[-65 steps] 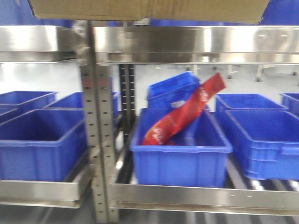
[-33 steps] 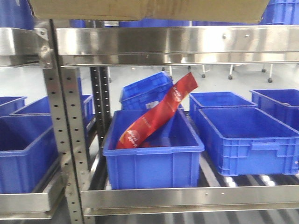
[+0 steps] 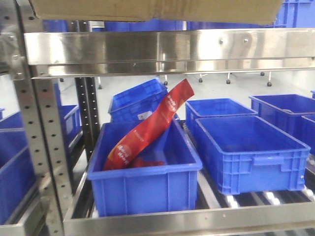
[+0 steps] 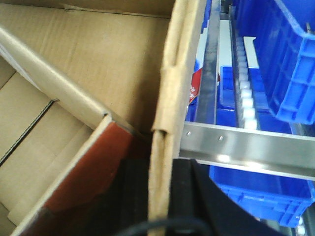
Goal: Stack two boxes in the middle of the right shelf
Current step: 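Drive up to the shelf, holding the boxes above the middle shelf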
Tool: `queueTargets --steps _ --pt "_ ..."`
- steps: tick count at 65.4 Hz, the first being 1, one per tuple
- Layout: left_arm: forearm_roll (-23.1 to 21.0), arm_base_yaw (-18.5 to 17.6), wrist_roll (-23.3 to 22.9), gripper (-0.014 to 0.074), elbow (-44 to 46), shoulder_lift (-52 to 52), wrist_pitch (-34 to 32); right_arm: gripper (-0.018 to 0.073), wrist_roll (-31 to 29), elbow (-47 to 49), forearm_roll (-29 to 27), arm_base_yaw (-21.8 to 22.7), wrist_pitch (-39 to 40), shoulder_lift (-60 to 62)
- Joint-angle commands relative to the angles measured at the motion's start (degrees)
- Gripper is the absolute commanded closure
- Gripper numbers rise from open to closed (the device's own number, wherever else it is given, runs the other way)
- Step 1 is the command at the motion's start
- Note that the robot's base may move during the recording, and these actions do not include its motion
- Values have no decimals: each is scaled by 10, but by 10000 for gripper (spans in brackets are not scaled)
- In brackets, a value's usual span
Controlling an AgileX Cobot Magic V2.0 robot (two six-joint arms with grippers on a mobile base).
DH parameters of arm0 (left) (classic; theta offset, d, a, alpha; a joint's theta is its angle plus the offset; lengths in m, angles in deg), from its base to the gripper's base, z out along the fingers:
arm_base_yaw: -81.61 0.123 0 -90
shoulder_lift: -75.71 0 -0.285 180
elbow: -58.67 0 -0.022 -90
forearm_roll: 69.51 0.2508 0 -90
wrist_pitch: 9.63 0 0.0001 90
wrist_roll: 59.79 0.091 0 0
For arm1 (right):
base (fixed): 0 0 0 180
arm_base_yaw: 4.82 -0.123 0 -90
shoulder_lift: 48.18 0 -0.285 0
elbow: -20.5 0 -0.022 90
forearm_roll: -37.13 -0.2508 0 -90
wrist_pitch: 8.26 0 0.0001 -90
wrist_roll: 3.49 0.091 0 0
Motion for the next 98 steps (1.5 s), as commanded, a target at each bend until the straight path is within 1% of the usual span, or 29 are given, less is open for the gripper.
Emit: queueTargets --steps 1,98 --pt "17 0 3 708 4 -8 -11 713 -10 11 21 3 37 7" --pt "17 0 3 708 4 -8 -11 713 -10 11 21 3 37 7"
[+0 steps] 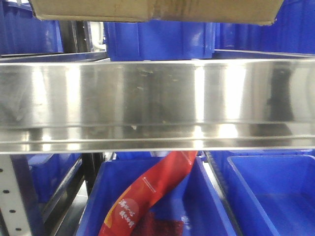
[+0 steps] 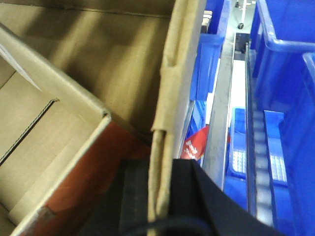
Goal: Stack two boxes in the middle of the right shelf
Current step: 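Drive up to the shelf, holding the boxes above the middle shelf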
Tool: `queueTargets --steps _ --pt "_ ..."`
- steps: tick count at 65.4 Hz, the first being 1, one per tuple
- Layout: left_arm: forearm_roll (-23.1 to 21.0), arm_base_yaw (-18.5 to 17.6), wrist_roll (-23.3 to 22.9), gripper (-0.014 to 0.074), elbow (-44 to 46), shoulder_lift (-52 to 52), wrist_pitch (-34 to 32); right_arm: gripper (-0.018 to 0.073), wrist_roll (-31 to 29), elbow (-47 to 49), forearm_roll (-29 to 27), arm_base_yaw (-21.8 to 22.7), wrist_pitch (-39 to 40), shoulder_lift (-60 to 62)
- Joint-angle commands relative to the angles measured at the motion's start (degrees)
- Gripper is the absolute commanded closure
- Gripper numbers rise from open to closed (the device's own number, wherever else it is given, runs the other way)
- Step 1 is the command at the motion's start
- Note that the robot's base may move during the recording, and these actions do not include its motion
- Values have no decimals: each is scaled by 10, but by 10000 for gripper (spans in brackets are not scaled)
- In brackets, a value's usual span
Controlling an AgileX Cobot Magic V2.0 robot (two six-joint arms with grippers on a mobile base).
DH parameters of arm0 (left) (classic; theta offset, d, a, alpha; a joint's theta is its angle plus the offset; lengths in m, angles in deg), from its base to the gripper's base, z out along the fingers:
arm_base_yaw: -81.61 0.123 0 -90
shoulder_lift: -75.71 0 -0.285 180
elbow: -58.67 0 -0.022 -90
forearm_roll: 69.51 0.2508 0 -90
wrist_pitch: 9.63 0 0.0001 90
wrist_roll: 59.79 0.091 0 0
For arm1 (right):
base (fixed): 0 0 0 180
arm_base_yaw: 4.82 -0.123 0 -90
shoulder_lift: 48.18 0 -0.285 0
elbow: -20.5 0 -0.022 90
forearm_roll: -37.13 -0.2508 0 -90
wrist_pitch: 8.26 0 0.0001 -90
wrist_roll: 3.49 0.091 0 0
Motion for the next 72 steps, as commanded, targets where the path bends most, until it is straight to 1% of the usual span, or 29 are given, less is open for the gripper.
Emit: queueTargets --steps 1,72 --pt "17 0 3 708 4 -8 -11 713 -10 11 21 3 37 7" --pt "17 0 3 708 4 -8 -11 713 -10 11 21 3 37 7"
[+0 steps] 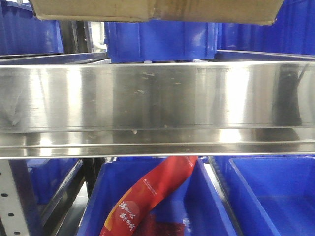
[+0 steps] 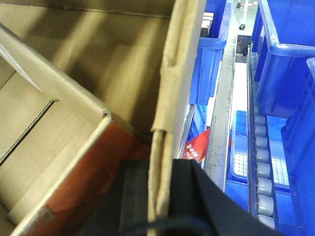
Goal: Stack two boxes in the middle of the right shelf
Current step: 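Drive up to the shelf, holding the boxes above the middle shelf, then lower the boxes onto the middle shelf and open both grippers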
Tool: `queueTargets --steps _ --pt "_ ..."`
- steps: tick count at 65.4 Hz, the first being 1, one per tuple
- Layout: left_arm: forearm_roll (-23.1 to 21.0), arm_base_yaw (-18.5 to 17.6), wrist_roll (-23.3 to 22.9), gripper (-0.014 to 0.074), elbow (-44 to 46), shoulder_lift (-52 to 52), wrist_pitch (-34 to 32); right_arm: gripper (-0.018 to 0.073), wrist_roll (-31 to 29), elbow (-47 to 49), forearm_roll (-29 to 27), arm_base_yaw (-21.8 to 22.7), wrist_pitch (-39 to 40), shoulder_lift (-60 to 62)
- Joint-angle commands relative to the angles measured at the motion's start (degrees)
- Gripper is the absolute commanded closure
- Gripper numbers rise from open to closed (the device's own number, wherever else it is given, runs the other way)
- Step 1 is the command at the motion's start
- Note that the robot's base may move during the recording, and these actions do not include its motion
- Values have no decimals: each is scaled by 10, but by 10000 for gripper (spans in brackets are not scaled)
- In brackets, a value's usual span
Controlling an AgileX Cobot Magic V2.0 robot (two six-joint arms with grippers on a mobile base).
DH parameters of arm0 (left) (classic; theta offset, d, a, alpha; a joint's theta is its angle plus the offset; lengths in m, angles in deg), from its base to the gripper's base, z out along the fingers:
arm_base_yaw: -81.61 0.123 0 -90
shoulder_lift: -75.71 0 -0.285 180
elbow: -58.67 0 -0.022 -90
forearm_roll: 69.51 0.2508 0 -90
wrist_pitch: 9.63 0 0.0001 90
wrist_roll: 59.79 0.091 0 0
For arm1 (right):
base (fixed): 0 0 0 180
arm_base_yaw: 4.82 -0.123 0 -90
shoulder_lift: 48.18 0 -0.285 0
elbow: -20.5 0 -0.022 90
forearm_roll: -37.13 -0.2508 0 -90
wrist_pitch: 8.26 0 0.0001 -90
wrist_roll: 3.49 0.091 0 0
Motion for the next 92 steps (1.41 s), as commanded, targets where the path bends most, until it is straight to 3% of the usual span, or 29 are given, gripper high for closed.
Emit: queueTargets --steps 1,21,35,60,66,71,76,81,88,92 --pt "17 0 3 708 4 -8 -11 713 -10 11 21 3 37 7" --pt "17 0 3 708 4 -8 -11 713 -10 11 21 3 38 7" --pt "-14 0 3 708 4 -5 -18 713 -6 11 20 3 -30 -3" --pt "-9 0 3 708 2 65 0 711 -6 11 20 3 -65 -75" --pt "-9 0 3 707 2 82 0 664 -6 11 20 3 -67 -90" --pt "-9 0 3 699 2 90 0 566 -6 11 20 3 -67 -96" --pt "-9 0 3 629 2 94 0 405 -6 11 20 3 -65 -99" --pt "-9 0 3 479 2 95 0 235 -6 11 20 3 -60 -99" --pt "-5 0 3 198 4 95 0 26 -6 13 20 3 -53 -99" --pt "2 0 3 20 5 95 0 -15 -6 19 20 3 -54 -99"
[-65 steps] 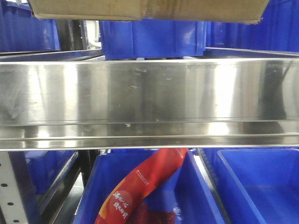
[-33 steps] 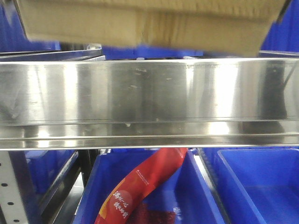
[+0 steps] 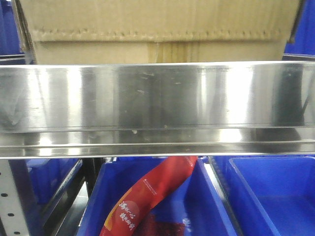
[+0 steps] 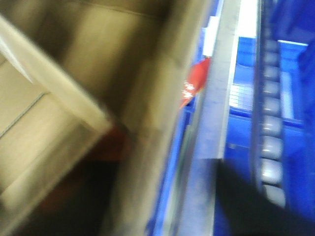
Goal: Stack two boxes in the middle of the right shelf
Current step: 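Lower the boxes onto the middle shelf and open both grippers, then withdraw both grippers from the placed boxes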
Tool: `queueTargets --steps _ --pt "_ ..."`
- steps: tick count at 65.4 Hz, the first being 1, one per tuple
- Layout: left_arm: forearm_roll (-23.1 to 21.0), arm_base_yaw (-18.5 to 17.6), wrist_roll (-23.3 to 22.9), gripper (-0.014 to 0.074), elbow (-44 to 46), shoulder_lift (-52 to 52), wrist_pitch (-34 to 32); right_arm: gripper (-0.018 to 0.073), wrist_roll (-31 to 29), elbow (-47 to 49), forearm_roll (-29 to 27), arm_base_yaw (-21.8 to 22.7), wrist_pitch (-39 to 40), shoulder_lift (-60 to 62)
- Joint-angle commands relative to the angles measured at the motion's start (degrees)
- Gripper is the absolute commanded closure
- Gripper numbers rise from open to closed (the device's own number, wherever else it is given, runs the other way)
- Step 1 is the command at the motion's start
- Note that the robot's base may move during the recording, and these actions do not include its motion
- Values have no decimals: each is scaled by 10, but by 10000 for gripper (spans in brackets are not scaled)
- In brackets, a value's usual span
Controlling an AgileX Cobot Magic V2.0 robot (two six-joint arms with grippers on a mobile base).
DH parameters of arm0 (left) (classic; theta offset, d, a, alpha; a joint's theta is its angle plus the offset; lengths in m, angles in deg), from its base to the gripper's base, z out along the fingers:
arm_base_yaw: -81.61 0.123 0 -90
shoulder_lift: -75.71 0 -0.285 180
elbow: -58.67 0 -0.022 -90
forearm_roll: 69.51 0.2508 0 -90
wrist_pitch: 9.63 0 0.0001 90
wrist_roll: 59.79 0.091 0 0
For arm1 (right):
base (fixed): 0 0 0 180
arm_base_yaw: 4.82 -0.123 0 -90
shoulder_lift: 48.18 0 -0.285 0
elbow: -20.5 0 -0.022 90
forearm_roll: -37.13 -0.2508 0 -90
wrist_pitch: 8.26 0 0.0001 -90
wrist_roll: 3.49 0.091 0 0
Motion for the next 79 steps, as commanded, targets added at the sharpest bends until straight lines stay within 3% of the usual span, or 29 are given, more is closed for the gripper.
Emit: queueTargets --steps 1,13,28,36,43,45,47,51,61,79 --pt "4 0 2 -20 7 -5 -11 -10 -5 12 7 2 15 1" --pt "6 0 2 97 24 -10 -11 -10 -5 44 7 2 15 14" --pt "2 0 2 106 43 -53 -11 14 -5 61 7 2 -2 58" --pt "-2 0 2 207 39 -87 -11 228 -5 35 7 2 -2 97" --pt "-2 0 2 421 15 -121 -11 555 -5 -19 19 2 23 137" --pt "-2 0 2 525 -5 -134 -11 660 -5 -50 21 2 38 155" --pt "-4 0 2 584 -19 -143 -11 721 -5 -68 22 2 49 165" --pt "-4 0 2 706 -56 -167 -25 716 -6 -111 22 2 77 187" --pt "-4 0 2 708 -187 -230 -109 715 -10 -230 24 2 156 246" --pt "-4 0 2 708 -472 -409 -363 715 -42 -426 24 2 339 354"
